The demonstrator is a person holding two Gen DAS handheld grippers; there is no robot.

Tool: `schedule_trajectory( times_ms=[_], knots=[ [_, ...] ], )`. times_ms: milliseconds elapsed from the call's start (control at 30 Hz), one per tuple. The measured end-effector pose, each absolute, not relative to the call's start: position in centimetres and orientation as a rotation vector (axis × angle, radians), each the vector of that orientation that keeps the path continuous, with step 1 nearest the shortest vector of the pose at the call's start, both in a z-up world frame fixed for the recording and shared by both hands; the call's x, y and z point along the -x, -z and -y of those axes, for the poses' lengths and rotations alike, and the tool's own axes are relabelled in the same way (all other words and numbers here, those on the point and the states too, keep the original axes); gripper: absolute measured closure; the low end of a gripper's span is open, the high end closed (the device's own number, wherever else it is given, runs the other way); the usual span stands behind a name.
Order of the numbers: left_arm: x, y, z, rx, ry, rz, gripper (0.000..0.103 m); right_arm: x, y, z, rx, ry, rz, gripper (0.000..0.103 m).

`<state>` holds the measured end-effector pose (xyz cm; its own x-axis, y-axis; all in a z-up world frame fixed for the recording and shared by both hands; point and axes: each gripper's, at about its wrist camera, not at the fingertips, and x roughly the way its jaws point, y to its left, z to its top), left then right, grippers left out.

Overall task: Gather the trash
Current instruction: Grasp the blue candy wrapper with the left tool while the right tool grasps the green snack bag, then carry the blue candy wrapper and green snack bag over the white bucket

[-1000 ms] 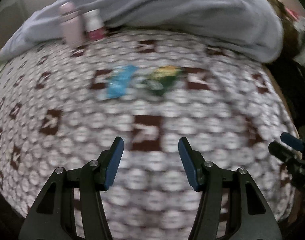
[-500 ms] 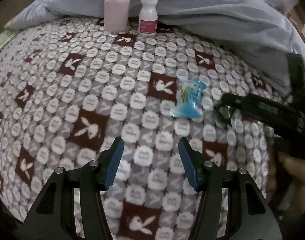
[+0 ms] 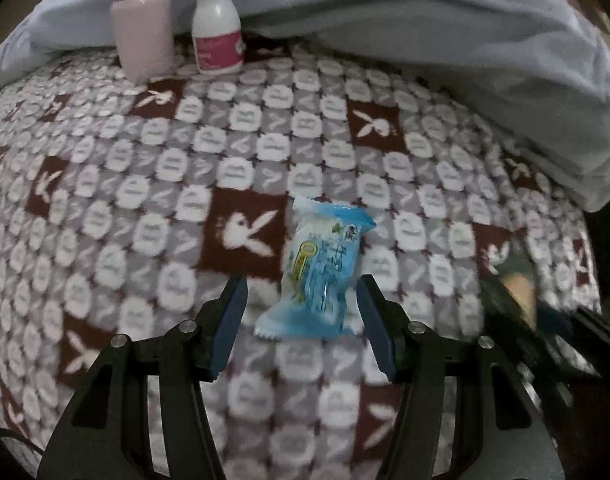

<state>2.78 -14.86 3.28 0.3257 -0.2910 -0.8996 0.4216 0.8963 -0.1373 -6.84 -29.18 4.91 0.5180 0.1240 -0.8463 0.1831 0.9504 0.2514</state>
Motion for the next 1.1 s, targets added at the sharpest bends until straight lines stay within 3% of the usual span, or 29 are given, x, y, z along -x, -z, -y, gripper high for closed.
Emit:
schedule_trajectory(
  times_ms=[33, 67, 500, 1100],
  knots=[
    [-2.9, -2.9, 15.1, -0.137, 0.471, -1.148, 0.057, 7.4, -5.2, 29.1, -0.323, 0.033, -1.026, 0.07],
    [-2.9, -2.6, 15.2, -0.14, 0.469, -1.153, 0.075, 8.3, -5.6, 29.0, -0.31, 0.029, -1.02, 0.07],
    [7.5, -7.1, 15.2, -0.169, 0.538, -1.065, 0.079, 17.2, -7.0, 29.5, -0.257, 0.068, -0.996, 0.07],
    [19.1, -9.8, 22.7, -0.271, 0.71, -0.996, 0.079, 29.3, -8.8, 35.0, -0.301, 0.23, -0.957, 0.07]
  ],
)
